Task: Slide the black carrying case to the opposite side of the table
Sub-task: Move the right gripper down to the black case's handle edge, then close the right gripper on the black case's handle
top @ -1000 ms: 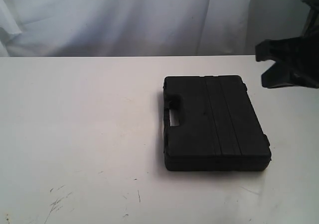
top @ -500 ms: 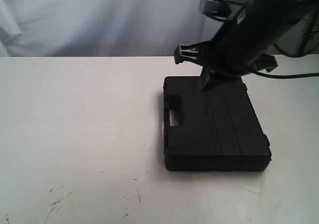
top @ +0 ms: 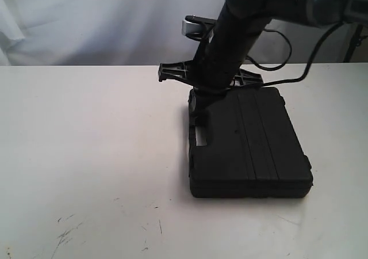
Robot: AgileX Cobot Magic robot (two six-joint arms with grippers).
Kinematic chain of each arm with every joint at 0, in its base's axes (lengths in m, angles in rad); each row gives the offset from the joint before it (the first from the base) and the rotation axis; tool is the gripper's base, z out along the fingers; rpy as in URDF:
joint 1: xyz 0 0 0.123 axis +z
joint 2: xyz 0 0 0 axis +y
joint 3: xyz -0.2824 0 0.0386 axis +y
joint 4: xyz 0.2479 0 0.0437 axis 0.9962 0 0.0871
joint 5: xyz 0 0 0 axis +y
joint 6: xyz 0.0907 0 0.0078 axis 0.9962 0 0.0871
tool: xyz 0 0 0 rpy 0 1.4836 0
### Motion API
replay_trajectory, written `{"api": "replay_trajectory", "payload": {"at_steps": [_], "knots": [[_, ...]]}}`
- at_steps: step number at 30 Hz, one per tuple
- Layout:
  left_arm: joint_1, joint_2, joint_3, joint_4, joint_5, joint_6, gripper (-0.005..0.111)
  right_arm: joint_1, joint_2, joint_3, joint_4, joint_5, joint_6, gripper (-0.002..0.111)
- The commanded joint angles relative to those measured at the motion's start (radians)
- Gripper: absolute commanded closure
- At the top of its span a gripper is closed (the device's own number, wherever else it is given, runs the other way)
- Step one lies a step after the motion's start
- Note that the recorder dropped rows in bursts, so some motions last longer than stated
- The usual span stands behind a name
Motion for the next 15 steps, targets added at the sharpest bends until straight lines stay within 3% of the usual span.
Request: {"api": "replay_trajectory", "payload": {"at_steps": [1,15], "knots": [[0.003,-0.005,0.004,0.002,-0.014,0.0,0.107,0.001,0.073,-0.063,-0.006,0.025,0.027,0.108],[0.003,-0.005,0.004,0.002,-0.014,0.0,0.107,0.001,0.291,-0.298,-0.051,0.121,0.122,0.108]]}}
